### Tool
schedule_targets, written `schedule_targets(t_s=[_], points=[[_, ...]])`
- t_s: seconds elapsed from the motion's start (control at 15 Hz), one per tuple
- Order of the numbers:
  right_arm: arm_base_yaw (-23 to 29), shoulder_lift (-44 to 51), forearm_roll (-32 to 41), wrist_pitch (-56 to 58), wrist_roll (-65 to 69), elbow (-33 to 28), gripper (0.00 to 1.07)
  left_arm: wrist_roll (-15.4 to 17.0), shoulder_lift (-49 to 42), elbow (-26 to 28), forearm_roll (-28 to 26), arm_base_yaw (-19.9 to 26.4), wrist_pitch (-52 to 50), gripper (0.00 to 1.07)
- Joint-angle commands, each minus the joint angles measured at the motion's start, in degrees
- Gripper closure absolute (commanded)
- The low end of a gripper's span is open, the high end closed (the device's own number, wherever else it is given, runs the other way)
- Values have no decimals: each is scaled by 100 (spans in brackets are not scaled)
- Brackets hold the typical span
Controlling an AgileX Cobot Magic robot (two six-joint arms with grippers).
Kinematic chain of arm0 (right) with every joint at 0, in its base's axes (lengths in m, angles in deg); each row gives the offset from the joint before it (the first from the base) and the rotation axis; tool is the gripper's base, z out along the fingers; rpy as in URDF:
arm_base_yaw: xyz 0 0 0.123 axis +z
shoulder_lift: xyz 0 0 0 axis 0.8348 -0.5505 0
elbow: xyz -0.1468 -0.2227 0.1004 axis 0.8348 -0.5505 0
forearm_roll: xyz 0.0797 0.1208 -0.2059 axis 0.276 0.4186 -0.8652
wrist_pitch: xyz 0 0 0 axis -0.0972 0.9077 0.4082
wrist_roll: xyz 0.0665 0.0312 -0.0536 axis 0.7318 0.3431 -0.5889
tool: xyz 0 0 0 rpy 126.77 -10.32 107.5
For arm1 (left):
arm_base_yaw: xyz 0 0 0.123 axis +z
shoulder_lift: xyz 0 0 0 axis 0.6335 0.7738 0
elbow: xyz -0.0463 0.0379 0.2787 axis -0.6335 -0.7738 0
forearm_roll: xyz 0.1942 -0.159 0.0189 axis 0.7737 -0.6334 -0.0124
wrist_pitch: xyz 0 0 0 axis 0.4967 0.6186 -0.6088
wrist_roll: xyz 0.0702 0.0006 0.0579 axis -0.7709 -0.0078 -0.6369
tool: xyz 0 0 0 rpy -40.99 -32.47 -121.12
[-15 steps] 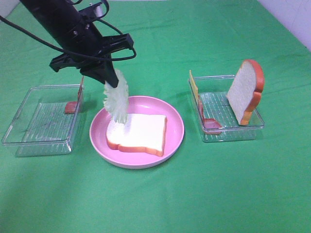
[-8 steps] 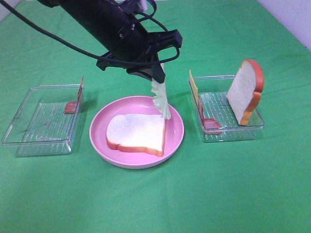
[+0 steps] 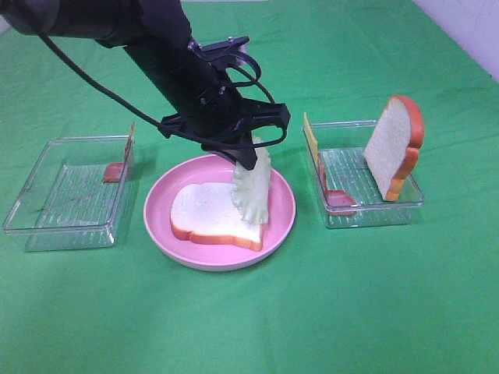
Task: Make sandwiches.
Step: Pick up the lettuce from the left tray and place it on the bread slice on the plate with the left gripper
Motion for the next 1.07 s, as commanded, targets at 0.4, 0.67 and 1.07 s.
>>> schedule_targets(t_s=[0.4,0.67,1.07], points=[[-34,80,-6,-52,-6,-17,36,705,246,0,928,-23,195,107],[-34,80,-6,-52,-6,-17,36,1049,246,0,1432,-23,229,107],[-34,80,-6,-52,-6,-17,36,1066,246,0,1530,-23,235,74]])
